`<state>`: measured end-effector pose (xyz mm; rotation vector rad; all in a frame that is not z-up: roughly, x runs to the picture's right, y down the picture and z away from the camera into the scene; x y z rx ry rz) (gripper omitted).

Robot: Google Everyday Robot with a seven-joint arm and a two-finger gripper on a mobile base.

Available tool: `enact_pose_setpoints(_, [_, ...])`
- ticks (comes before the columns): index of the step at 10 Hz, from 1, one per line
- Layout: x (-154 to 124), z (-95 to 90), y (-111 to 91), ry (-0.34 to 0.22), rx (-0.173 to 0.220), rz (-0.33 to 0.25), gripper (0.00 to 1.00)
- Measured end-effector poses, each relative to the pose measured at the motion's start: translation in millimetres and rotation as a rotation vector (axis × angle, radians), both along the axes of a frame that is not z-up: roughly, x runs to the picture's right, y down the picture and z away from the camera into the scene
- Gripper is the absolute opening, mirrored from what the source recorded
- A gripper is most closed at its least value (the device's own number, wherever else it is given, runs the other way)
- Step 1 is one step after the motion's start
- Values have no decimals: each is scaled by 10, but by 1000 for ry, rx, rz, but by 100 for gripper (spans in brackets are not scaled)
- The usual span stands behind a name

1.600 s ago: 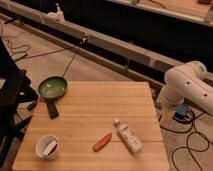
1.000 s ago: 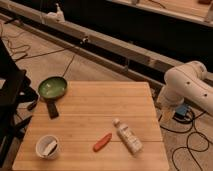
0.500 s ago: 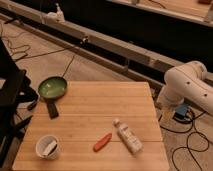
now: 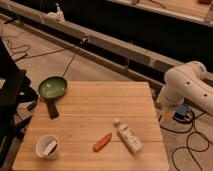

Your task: Place the bottle in the ceramic bowl

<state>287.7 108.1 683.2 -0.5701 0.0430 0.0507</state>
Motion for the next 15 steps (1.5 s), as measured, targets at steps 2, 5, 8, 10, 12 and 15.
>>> enact_pose_setpoints(2, [-3, 14, 20, -1, -4, 0, 65])
enact_pose_setpoints(5, [-23, 49, 76, 0, -22, 15, 65])
enact_pose_setpoints(8, [-87, 121, 150, 38, -50, 61, 65])
enact_pose_setpoints(10, [-177, 190, 175, 59, -63, 84, 65])
enact_pose_setpoints(12, [-234, 267, 218, 79, -74, 110, 65])
enact_pose_setpoints(15, [-553, 552, 540, 84, -145, 154, 65])
